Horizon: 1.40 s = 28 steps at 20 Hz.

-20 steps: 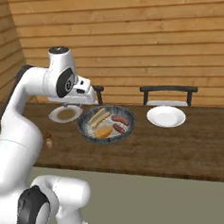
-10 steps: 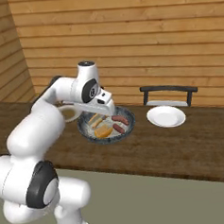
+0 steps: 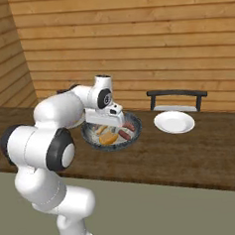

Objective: Place one bun and one sausage from the bowl on each plate.

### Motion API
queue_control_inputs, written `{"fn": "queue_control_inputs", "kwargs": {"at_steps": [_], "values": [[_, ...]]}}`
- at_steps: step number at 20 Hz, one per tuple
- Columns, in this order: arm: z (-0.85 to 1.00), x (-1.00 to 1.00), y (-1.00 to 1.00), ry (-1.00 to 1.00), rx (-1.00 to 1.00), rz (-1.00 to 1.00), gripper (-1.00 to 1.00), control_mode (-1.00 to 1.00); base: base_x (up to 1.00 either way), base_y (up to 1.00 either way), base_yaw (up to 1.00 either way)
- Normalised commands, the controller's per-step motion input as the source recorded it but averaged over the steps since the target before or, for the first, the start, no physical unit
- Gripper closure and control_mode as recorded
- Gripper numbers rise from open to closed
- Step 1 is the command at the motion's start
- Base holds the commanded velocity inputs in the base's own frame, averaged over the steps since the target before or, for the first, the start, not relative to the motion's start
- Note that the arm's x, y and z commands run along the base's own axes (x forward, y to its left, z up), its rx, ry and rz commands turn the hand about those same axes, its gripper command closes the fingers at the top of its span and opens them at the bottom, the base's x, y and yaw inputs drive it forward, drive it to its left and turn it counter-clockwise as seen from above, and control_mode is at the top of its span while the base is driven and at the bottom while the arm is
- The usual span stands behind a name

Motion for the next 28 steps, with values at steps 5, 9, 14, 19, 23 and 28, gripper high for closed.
{"fn": "queue_control_inputs", "kwargs": {"at_steps": [5,9,14,19,23,28], "values": [[-0.45,0.30,0.00,0.01,0.01,0.06,-1.00,-1.00,0.00,0.00,0.00],[-0.44,0.08,0.00,0.00,-0.01,0.00,-1.00,-1.00,0.00,0.00,0.00],[-0.44,0.04,0.05,0.00,0.00,0.00,-1.00,-1.00,0.00,0.00,0.00],[-0.28,0.00,0.06,0.00,0.00,0.00,-1.00,-1.00,0.00,0.00,0.00],[-0.24,0.00,0.00,-0.01,0.00,0.00,1.00,-1.00,0.00,0.00,0.00],[0.36,-0.18,0.04,-0.13,0.00,0.00,1.00,-1.00,0.00,0.00,0.00]]}}
